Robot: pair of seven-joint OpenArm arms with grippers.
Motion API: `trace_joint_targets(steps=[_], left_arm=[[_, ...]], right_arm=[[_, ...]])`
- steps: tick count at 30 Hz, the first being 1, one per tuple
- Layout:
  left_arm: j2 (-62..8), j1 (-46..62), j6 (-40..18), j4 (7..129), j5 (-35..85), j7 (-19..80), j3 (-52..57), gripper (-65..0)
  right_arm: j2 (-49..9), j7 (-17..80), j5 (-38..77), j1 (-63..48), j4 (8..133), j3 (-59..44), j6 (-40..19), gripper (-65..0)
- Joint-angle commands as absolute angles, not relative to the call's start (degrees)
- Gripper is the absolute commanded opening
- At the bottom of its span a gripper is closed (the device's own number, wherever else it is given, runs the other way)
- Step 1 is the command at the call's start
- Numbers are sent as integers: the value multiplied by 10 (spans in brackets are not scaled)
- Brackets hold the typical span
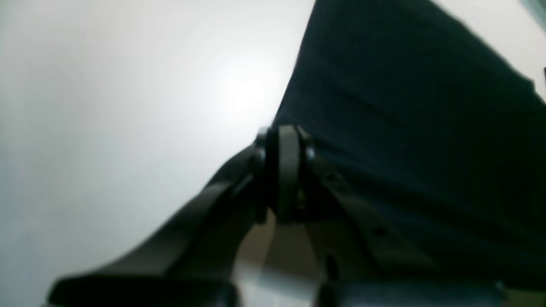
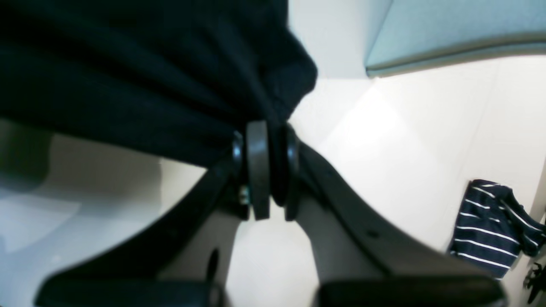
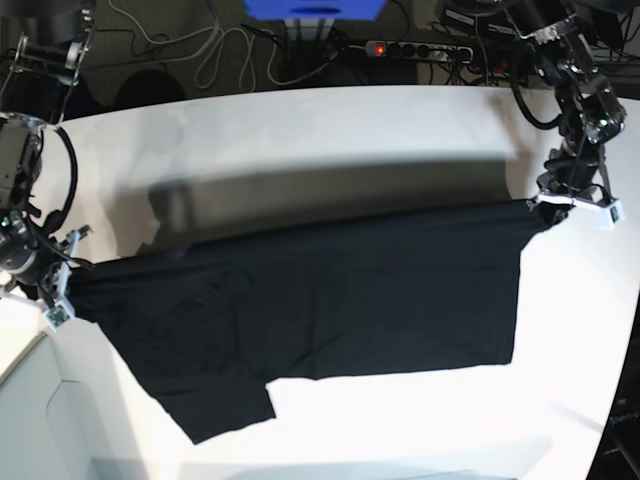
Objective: Fold the T-shirt properly
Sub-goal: 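Drag the held shirt edge back across the table with both grippers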
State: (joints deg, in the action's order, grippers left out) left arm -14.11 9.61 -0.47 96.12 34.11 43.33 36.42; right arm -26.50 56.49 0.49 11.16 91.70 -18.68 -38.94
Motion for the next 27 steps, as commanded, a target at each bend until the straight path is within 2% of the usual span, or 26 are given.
trace_joint_targets(steps=[1, 8, 14, 20, 27], left_arm=[[-152, 101, 0, 972, 337, 414, 371, -650], [-128, 153, 0, 971, 337, 412, 375, -650], [-86, 194, 0, 969, 337, 412, 420, -650], [-84, 231, 0, 971, 338, 413, 422, -650], [-85, 264, 0, 971, 338, 412, 422, -650]], right_arm=[[-280, 564, -7, 104, 928, -195, -397, -648], [-283, 551, -5, 13, 930, -204, -397, -648], [-248, 510, -6, -97, 987, -263, -397, -648], [-208, 482, -6, -175, 1024, -309, -397, -646], [-205, 470, -6, -217, 1020, -341, -397, -645]])
